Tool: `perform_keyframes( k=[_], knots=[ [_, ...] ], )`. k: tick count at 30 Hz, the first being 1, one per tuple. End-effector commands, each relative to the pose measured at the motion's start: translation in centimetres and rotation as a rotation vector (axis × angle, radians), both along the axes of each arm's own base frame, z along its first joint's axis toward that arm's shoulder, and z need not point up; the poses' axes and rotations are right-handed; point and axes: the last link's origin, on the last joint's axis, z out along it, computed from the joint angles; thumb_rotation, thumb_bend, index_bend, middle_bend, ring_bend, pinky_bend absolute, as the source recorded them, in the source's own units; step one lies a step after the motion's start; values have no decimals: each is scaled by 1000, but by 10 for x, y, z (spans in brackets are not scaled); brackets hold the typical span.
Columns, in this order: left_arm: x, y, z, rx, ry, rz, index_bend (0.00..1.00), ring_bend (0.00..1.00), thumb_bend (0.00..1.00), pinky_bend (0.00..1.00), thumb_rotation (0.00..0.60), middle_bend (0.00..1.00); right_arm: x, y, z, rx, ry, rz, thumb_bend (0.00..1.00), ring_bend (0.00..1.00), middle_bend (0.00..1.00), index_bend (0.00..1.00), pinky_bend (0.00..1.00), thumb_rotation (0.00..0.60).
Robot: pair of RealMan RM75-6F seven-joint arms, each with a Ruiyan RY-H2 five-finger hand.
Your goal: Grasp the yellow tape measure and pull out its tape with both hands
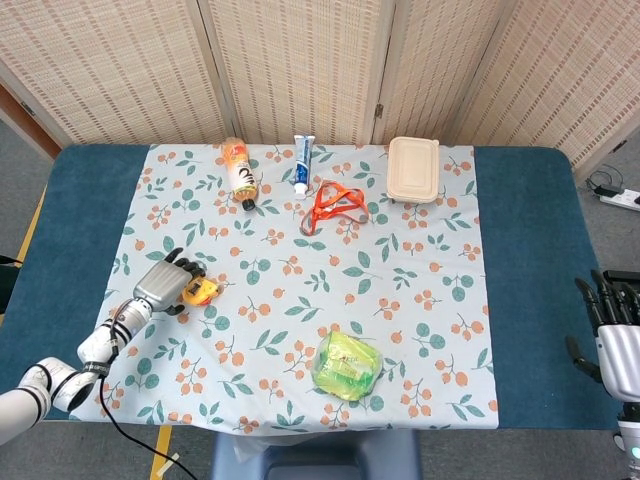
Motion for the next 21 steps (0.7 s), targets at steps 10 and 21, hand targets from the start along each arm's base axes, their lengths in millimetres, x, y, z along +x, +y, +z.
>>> perform_keyframes(
  k=[10,21],
  knots=[
    [8,3,-8,1,-7,2,279,223,311,58,600,266,-5,2,1,-2,0,-20,426,93,0,0,0,600],
    [9,3,-11,43,-118,16,544,433,315,142,600,509,-1,-2,0,6,2,-4,427,100,14,0,0,600]
  ],
)
